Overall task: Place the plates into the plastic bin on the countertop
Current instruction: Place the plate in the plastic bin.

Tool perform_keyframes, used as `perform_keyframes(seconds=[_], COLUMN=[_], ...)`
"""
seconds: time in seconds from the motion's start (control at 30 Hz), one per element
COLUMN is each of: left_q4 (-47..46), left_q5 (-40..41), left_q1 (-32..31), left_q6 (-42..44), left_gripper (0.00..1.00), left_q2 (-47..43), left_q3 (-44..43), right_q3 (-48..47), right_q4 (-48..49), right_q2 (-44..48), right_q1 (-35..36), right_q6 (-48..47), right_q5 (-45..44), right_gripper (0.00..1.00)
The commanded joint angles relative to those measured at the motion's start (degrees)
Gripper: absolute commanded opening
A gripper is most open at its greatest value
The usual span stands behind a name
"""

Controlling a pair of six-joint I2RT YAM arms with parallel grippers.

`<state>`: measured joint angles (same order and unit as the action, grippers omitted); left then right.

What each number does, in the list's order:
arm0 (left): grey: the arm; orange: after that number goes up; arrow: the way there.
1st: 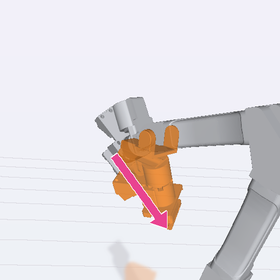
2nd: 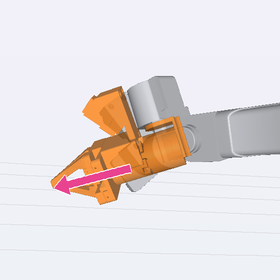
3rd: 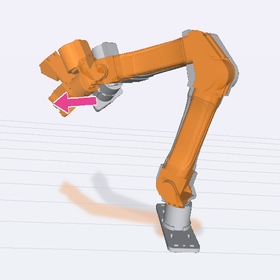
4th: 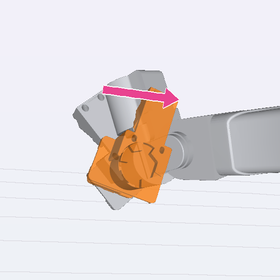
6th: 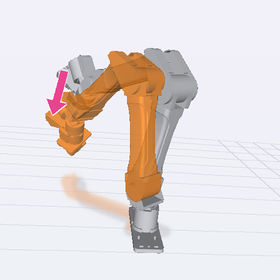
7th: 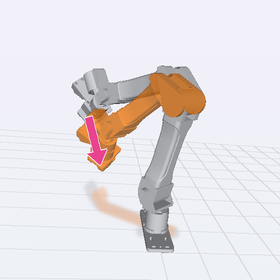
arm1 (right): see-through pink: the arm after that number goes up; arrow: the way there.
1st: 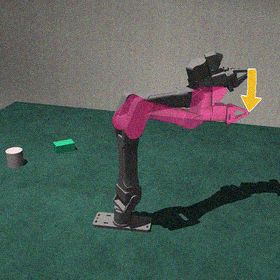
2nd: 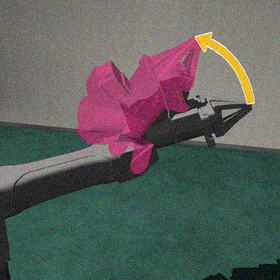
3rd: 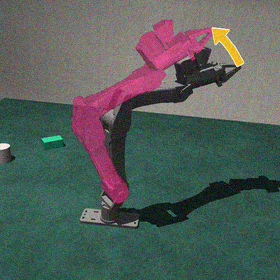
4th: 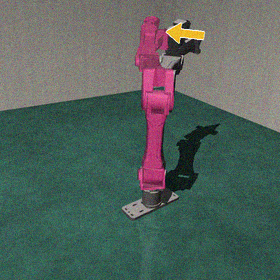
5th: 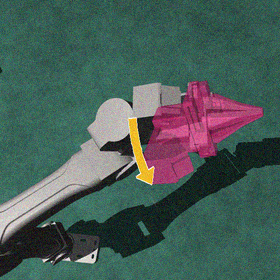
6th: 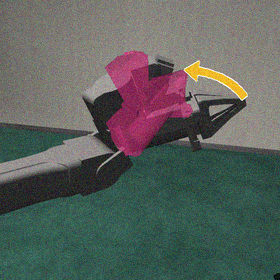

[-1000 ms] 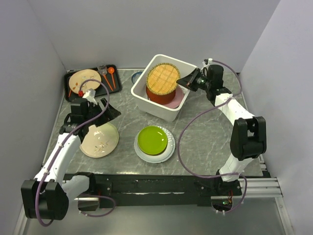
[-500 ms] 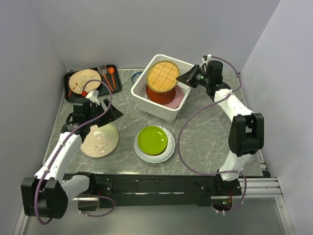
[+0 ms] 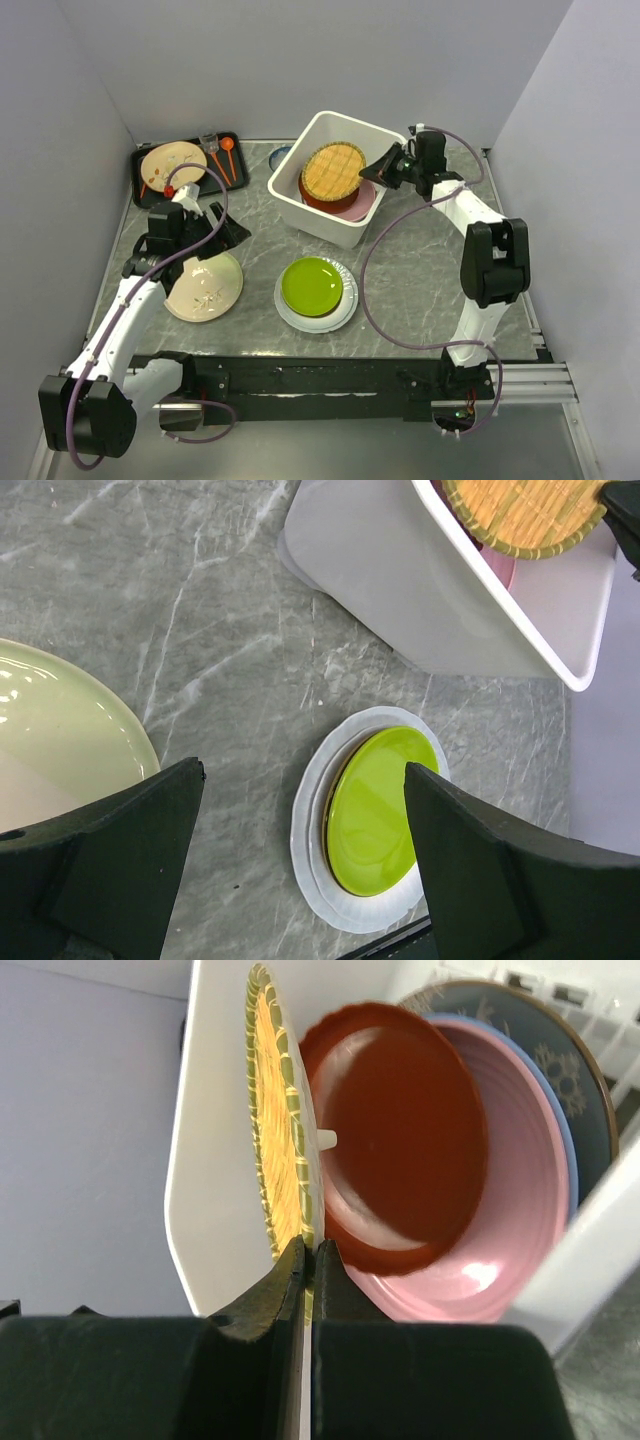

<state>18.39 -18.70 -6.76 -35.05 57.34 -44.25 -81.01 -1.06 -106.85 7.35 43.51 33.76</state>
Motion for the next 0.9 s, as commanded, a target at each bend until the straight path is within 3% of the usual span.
perform_keyframes(seconds=[0.0,0.57,0.87], left_q4=[-0.9,-2.6,-1.2], left_q5=[0.4,-1.1,1.0], left_q1=[-0.4,-0.4,-0.4], left_q6=[1.0,0.9,1.3], left_gripper=[0.87,0.86,0.86], left_q2=[-0.7,0.7,-0.5], left_q3=[-0.5,-0.4,-0.8], right_q3=[-5.0,-9.5,-10.5], right_q4=[2.7,-3.9,-5.1], right_q2=[-1.3,-5.0,-6.6], right_q1=[0.3,1.2,1.9], right_q6=[-0.5,-4.1,-4.7], right_q5=[1.0,1.9,2.0], right_gripper=[0.00,0.01,0.17])
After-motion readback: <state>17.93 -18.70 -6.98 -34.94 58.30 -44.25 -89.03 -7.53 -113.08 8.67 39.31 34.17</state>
